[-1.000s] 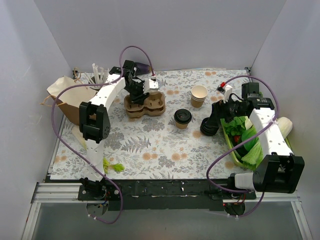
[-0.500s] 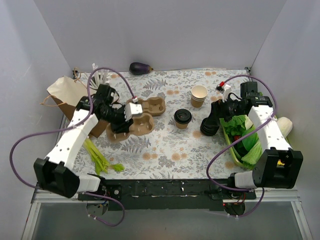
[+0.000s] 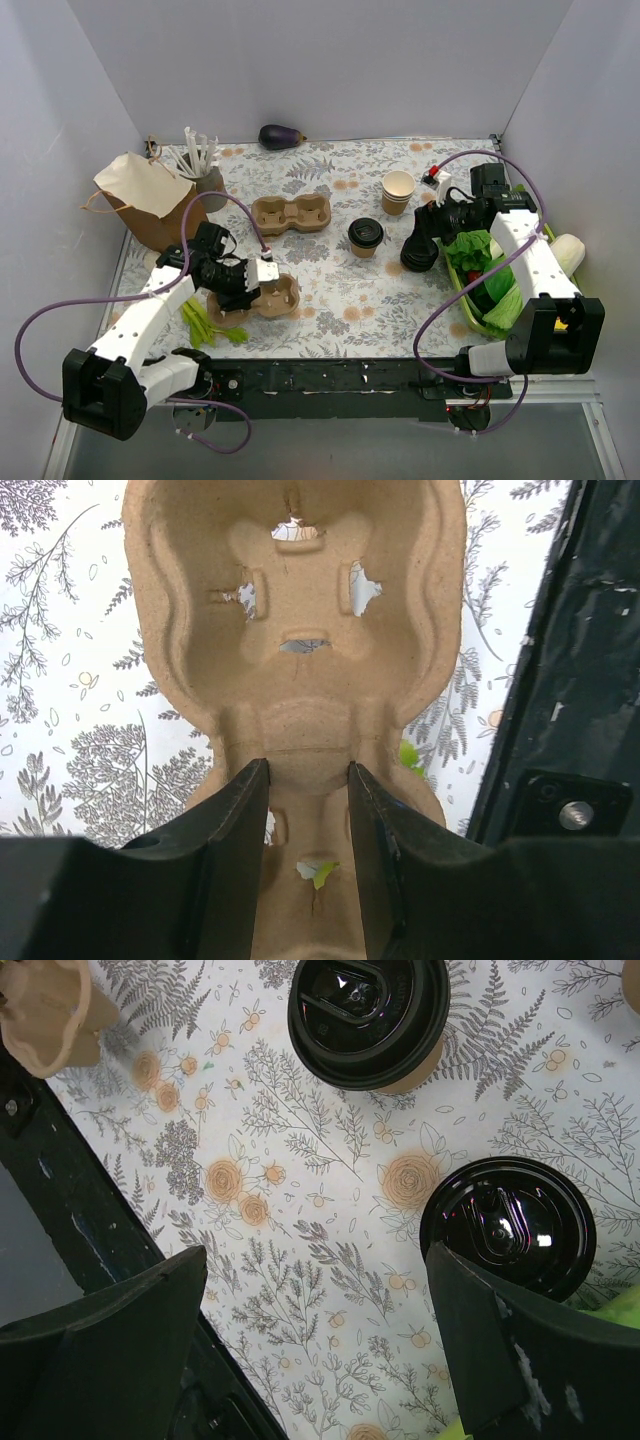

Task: Pack the takeout coffee

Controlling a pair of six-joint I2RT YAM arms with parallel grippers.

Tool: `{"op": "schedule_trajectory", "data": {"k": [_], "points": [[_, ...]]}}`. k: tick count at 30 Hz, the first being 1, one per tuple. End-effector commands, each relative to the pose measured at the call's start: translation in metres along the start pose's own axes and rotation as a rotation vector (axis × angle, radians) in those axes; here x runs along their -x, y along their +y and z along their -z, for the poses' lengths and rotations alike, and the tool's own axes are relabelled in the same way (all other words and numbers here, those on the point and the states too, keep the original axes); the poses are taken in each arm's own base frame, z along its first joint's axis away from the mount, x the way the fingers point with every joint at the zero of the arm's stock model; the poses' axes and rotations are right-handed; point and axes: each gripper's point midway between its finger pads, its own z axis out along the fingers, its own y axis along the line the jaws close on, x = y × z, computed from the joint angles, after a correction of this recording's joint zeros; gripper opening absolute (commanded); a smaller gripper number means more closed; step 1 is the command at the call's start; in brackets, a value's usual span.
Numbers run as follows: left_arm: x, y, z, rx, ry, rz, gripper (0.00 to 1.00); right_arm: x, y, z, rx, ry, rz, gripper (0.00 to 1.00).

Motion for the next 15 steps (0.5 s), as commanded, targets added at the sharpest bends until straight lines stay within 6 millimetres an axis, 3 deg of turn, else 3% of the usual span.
{"op": "schedule_trajectory", "data": {"k": [1,7,10,11,13,14,15], "points": [[0.007,0.015,-0.011,0.037,-0.053,-0.112,0.28,0.006,0.008,0.005,0.004,-0.025,0.038,0.98],[-0.001,0.005,-0.015,-0.006,-0.039,-0.180,0.51,0.012,0.009,0.006,0.003,-0.030,0.054,0.98],[0.008,0.003,-0.008,0.003,-0.070,-0.177,0.62,0.019,0.011,0.002,-0.016,-0.001,0.169,0.98],[0.015,0.005,-0.003,0.026,-0.092,-0.161,0.64,0.027,0.014,0.002,-0.024,0.000,0.230,0.98],[0.058,0.035,0.023,0.160,-0.200,-0.137,0.65,0.030,0.026,-0.005,0.000,0.042,0.341,0.98],[0.079,0.046,0.037,0.210,-0.261,0.019,0.66,0.035,0.031,-0.006,0.008,0.044,0.377,0.98],[0.111,0.068,0.068,0.310,-0.334,0.041,0.66,0.033,0.034,-0.010,0.019,0.060,0.393,0.98]]}}
